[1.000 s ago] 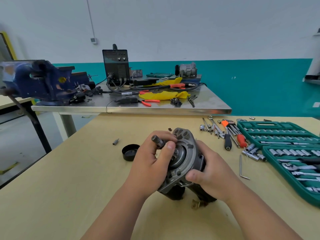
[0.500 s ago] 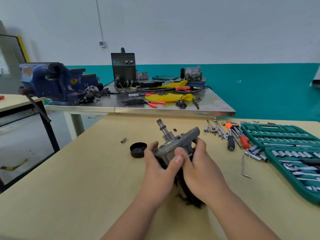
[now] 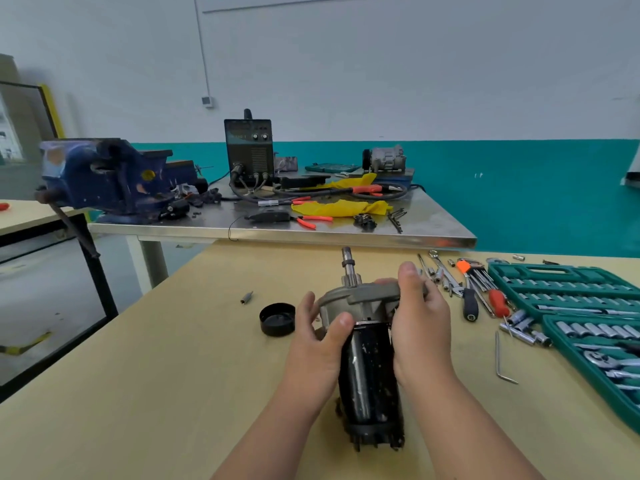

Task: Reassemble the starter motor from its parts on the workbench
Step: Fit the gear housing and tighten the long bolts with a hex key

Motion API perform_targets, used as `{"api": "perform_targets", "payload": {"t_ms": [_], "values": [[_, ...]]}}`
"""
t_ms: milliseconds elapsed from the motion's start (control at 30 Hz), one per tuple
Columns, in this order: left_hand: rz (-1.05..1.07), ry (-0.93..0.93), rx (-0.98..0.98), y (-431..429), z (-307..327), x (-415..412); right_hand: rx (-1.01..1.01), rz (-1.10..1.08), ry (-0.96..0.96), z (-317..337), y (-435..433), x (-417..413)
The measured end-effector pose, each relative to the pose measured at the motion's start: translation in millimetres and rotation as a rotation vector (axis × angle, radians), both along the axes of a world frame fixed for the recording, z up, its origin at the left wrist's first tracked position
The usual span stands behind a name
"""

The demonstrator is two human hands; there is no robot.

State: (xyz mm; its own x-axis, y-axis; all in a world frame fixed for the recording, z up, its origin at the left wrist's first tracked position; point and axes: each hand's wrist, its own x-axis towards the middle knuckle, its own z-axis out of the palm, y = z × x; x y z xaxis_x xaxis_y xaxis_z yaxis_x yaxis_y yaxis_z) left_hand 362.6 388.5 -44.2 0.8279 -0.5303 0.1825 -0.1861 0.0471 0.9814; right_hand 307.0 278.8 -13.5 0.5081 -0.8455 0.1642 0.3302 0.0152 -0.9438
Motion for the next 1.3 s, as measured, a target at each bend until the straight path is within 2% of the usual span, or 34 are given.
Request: {"api": "perform_targets", "payload": {"t_ms": [67, 167, 300, 433, 567, 667, 733, 767, 833, 867, 933, 1100, 1167, 1200, 1300], "values": [[0.043, -0.06, 0.008, 5, -3, -8, -0.045, -0.129, -0.003, 0, 7, 3], [-0.125, -0.195, 0.057, 11, -4, -17, -0.137, -0.236, -0.017, -1, 17, 5], [-0.154, -0.215, 0.149, 19, 15, -13, -0.208, -0.108, -0.055, -1, 32, 2], [0.017, -0.1, 0.324, 16, 27, -3, -0.424, -0.05, -0.056, -1, 35, 1], [0.046, -0.079, 0.328, 15, 30, 7, -0.613, 0.049, 0.048, -1, 26, -2], [0.053, -0.122, 0.303, 20, 26, 6, -0.613, 0.027, 0.135, 4, -8, -10], [0.038, -0.237, 0.282, 25, 21, 3, -0.647, -0.036, 0.326, 1, -39, -21], [0.026, -0.306, 0.262, 28, 18, 2, -0.728, -0.005, 0.517, -3, -52, -27], [0.021, -0.376, 0.2, 31, 12, 2, -0.915, 0.184, 0.89, -18, -65, -36], [0.034, -0.376, 0.166, 33, 10, 3, -0.98, 0.295, 1.005, -25, -66, -38], [0.081, -0.361, 0.107, 36, 7, 6, -1.12, 0.424, 1.137, -33, -62, -38], [0.2, -0.372, -0.01, 44, 1, 15, -1.344, 0.362, 1.239, -23, -46, -31], [0.201, -0.384, -0.025, 45, -1, 17, -1.354, 0.369, 1.278, -22, -42, -31], [0.19, -0.385, -0.026, 45, -1, 18, -1.294, 0.363, 1.254, -22, -41, -32], [0.125, -0.389, -0.006, 44, -1, 19, -0.897, 0.303, 0.986, -25, -49, -34]]}}
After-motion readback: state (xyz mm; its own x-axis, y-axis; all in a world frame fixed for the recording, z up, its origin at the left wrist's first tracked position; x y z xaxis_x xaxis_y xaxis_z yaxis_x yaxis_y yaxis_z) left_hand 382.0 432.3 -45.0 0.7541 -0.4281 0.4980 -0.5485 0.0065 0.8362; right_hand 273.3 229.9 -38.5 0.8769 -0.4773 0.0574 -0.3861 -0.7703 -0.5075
